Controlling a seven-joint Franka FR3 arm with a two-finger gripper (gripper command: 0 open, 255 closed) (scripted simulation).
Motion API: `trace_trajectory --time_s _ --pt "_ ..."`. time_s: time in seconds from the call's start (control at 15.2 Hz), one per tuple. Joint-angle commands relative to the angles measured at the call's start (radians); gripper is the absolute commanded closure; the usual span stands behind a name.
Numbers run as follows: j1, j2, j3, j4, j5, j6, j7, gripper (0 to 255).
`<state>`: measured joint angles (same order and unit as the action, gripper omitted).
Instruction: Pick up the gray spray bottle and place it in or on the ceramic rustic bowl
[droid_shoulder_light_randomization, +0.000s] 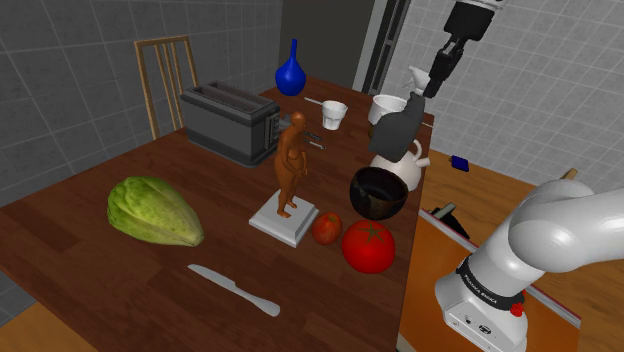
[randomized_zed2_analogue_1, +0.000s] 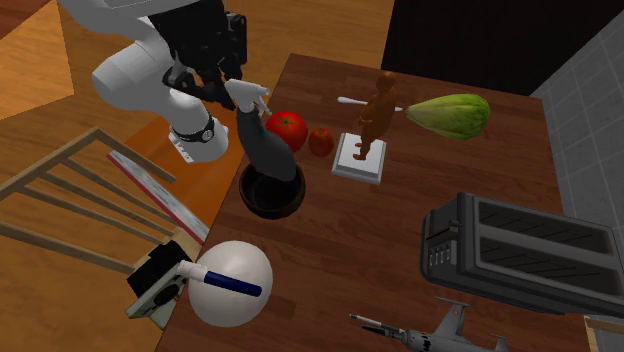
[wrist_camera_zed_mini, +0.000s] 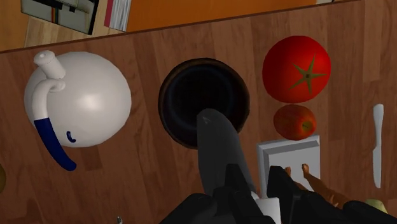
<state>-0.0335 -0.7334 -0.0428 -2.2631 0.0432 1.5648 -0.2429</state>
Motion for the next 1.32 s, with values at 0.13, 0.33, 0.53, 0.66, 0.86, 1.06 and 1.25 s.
trace_trajectory --time_s 0.13,0.33,0.53,0.66,0.86,1.06,1.25 --pt "-0.001 -0.016 0.0 -0.066 -0.001 0.051 -0.003 255" --pt "-0.002 -0.025 0.0 -0.113 -0.001 0.089 -0.005 255" --pt "-0.002 -0.032 -0.001 -0.158 -0.001 0.126 -0.007 255" --pt "-0.003 -0.036 -0.001 -0.188 -0.001 0.152 -0.009 255" --pt "-0.003 -0.04 -0.001 -0.228 -0.001 0.188 -0.011 255" --pt "-0.003 -0.04 -0.001 -0.228 -0.001 0.188 -0.011 255" --pt "-0.003 -0.04 -0.001 -0.228 -0.001 0.188 -0.011 255"
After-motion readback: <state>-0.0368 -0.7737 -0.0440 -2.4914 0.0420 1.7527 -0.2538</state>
